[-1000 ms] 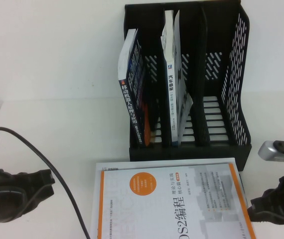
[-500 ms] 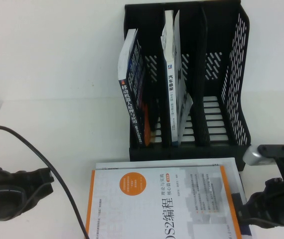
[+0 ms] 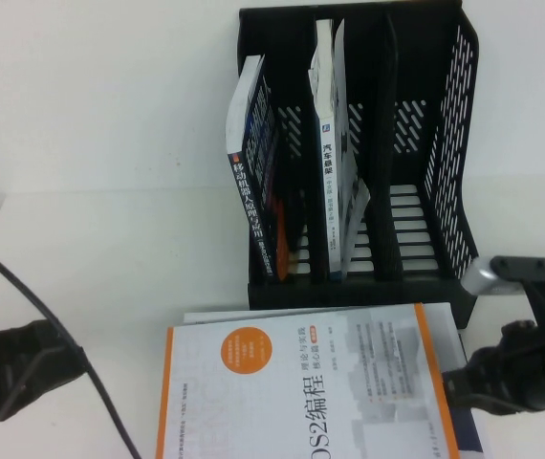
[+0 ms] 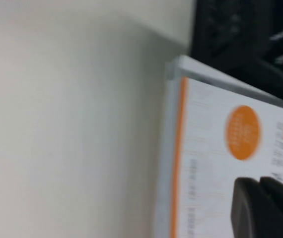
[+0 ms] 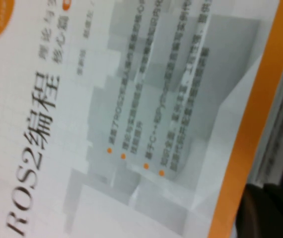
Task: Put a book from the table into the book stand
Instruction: Push book with right arm
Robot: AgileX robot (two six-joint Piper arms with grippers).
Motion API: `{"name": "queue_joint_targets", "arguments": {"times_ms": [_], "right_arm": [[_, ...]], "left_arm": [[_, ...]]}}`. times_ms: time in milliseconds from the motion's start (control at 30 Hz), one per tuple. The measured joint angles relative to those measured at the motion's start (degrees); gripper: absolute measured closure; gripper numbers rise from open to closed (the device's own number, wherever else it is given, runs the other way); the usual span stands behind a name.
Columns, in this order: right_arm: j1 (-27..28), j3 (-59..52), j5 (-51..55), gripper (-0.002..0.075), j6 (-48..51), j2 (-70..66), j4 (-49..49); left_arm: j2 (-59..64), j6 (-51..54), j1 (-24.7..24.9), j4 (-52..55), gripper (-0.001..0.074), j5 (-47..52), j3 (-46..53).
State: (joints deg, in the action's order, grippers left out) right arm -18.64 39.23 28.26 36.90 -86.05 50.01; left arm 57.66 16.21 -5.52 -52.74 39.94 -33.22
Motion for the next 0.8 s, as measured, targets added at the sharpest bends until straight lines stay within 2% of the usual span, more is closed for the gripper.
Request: {"name": "queue_joint_targets", "arguments": {"times_ms": [167,300,400,633,800], "right_arm": [[-0.7,2.1,0.1,0.0726,-1.7,-0.2,-0.5],[-0.8,3.3,0.6,0.0726,-3.5,-3.3,-2.0],[-0.8,3.8,0.7,0.0726,-4.1,-5.6,-2.6],[-0.8,4.3,1.3,0.0726,-5.0,-6.2,-2.9],[-1.0,4.3,1.3,0.0726,-5.6,-6.2,-2.9]], "left_arm": [[1.9,11.3,-7.9,-9.2,0.0737,9.3,0.0],[4.8,15.4,-11.6,-12.3,0.0729,13.9,-0.1],[8.0,17.4,-12.1,-13.5,0.0673,16.0,-0.2],[15.5,20.3,-12.1,-14.6,0.0463,17.5,-0.3],[19.3,21.7,-12.1,-15.1,0.0411,17.5,-0.4]]}}
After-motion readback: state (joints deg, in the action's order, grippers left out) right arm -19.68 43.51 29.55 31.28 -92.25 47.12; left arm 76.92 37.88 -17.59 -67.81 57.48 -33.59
